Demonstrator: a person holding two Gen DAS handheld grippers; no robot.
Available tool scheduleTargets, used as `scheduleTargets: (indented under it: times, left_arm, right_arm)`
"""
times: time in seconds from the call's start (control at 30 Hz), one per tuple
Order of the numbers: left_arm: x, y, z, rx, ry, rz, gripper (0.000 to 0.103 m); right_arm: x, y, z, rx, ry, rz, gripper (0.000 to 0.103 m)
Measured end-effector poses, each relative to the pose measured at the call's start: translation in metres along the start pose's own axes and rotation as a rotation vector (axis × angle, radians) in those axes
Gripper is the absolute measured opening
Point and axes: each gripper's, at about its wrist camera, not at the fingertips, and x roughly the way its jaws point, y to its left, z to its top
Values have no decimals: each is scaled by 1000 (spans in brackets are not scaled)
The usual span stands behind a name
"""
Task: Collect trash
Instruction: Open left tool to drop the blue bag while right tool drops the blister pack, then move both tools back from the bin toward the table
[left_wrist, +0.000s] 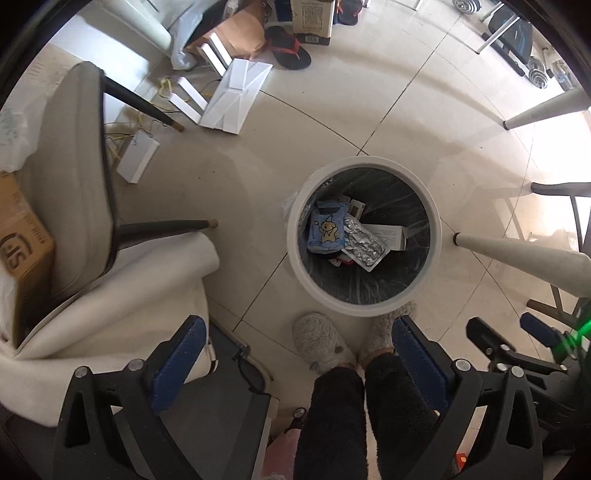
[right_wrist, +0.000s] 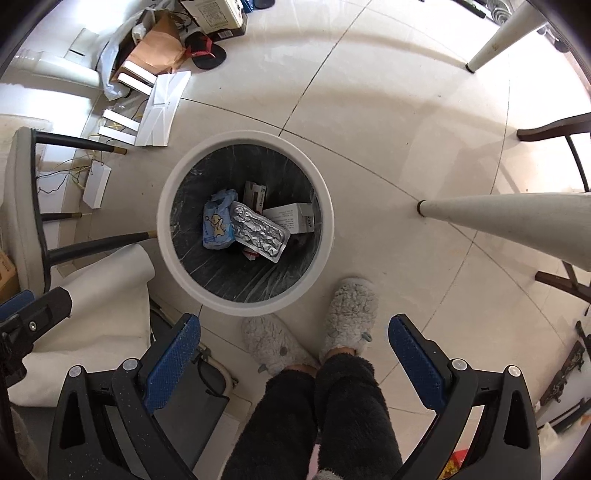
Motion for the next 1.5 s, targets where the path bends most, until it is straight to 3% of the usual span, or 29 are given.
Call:
scheduleTargets:
  times: [0.27, 0.67, 0.9, 1.07, 1.23, 1.37, 1.5]
  left_arm:
    - [-69, 6, -30, -7, -27, 9, 103]
    - [-198, 14, -73, 0, -92, 10, 103]
    - [-280, 11, -74, -6, -216, 2, 103]
    - [-344, -8, -37, -1, -340, 1, 103]
    - [-389, -45, 27, 64, -442, 37, 103]
    - [-401, -81, 98, 145, -441, 69, 103]
    - [-393, -120, 181, 219, -374, 74, 102]
  right_arm:
    - [-78, 8, -19, -14, -19, -1, 103]
    - [-231, 27, -59, -52, -72, 28, 103]
    - [-321, 36, -75, -57, -130, 98, 103]
    - [-387, 17, -51, 25, -210, 156, 103]
    - [-443, -24, 5, 129, -292, 168, 103]
    - [-465, -71, 73, 228, -317, 164, 103]
    - [-461, -105, 160, 285, -301, 141, 103]
